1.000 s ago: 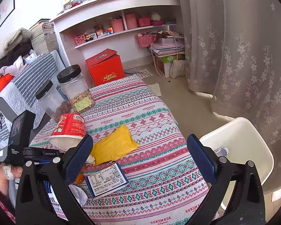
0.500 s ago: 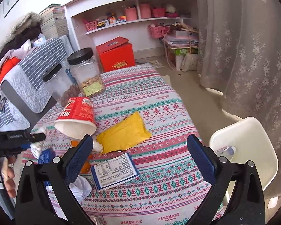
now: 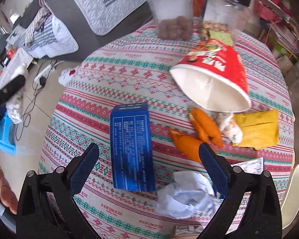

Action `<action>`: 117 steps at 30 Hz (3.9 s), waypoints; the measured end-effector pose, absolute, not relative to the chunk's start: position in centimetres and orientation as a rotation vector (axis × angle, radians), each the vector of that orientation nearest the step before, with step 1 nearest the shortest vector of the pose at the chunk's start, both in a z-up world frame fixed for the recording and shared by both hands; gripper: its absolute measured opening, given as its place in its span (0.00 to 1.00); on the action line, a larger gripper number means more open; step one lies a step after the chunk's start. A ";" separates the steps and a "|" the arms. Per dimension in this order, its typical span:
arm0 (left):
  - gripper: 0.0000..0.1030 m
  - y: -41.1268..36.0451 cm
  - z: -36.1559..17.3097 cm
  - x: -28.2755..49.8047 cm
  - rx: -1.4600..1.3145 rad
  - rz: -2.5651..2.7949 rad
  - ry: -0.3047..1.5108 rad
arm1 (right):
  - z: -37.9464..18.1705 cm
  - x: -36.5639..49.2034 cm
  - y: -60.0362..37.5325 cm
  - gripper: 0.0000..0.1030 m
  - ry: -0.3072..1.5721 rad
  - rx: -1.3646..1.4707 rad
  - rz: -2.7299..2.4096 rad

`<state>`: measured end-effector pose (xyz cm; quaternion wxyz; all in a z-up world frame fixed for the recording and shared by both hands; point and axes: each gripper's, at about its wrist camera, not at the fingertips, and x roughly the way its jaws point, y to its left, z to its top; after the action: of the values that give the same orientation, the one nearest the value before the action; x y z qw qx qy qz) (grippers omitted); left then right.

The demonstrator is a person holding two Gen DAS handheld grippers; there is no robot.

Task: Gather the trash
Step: 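Grasp the white wrapper with the left tool while the right tool grasps the blue box, then carry wrapper and blue box to the white bin and release both, then move both tools back over the table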

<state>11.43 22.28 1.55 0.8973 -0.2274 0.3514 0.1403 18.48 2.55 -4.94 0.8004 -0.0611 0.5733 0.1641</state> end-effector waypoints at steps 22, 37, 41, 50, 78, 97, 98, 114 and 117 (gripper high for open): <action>0.36 23.5 2.1 11.9 -0.598 0.172 0.689 | -5.4 19.7 3.5 0.51 1.237 -0.070 0.333; 0.36 16.0 5.8 10.6 -0.411 0.105 0.578 | 6.6 15.7 -7.4 0.52 0.800 0.028 0.162; 0.36 12.6 7.3 10.0 -0.349 0.071 0.550 | 8.4 14.2 -12.5 0.52 0.715 0.073 0.058; 0.36 3.7 8.7 9.6 -0.223 -0.022 0.555 | 8.5 11.1 -26.0 0.52 0.579 0.029 -0.275; 0.37 -32.3 5.5 11.0 -0.041 -0.537 0.774 | 6.2 0.8 -51.5 0.93 0.451 0.321 -0.825; 0.85 -32.4 6.3 10.6 0.012 -0.465 0.730 | 7.8 0.6 -48.9 0.93 0.373 0.197 -0.861; 0.85 -31.8 6.5 10.5 0.020 -0.446 0.720 | 7.8 0.9 -48.3 0.93 0.373 0.182 -0.847; 0.88 -18.1 4.5 13.8 0.050 -0.127 0.811 | 7.5 5.7 -38.8 0.93 0.436 0.040 -0.626; 0.88 -14.0 3.5 14.3 0.046 -0.069 0.866 | 7.5 6.7 -36.9 0.93 0.444 0.023 -0.581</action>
<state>14.34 -14.03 3.48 0.9069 0.0223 0.4194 -0.0333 6.73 -36.91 7.50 0.9339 0.0115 0.2173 -0.2838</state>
